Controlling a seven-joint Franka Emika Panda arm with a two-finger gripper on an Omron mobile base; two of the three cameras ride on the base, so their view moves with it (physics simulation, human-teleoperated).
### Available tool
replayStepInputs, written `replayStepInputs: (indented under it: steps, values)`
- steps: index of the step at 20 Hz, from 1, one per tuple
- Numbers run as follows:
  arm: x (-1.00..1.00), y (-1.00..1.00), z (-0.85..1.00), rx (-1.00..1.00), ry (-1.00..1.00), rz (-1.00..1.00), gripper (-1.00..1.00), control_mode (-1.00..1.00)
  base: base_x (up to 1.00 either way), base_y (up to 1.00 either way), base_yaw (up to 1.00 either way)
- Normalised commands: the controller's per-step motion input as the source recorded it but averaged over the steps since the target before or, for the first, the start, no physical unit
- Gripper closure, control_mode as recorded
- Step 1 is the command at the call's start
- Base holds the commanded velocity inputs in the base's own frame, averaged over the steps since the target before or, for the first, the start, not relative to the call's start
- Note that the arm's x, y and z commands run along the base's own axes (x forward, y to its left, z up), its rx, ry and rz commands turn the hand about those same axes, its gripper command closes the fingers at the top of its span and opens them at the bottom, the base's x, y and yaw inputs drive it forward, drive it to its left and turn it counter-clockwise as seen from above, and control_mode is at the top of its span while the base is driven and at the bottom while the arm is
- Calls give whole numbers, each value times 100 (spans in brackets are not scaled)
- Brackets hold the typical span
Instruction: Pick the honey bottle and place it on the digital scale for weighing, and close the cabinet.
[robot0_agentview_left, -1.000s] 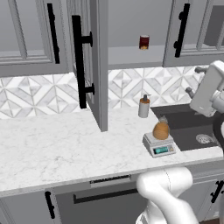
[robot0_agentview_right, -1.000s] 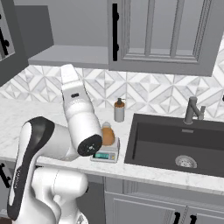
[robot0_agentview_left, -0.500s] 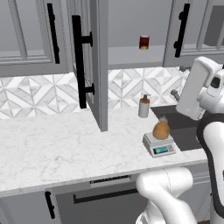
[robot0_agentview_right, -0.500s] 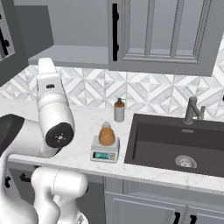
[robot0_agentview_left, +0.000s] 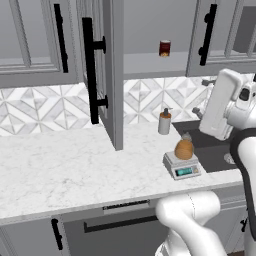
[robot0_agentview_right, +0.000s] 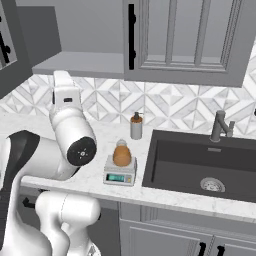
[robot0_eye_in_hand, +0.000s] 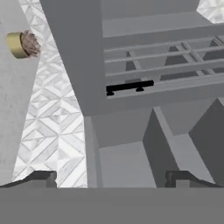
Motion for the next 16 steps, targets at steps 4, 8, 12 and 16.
replayStepInputs:
  steps: [4, 8, 12, 16]
  values:
    - [0, 60, -92, 12, -2, 2, -100, -100, 0, 0, 0]
    - [3, 83, -93, 12, -1, 0, -100, -100, 0, 0, 0]
    - [-52, 71, -12, 1, -1, 0, -100, -100, 0, 0, 0]
    - [-100, 89, -2, 0, -3, 0, -100, -100, 0, 0, 0]
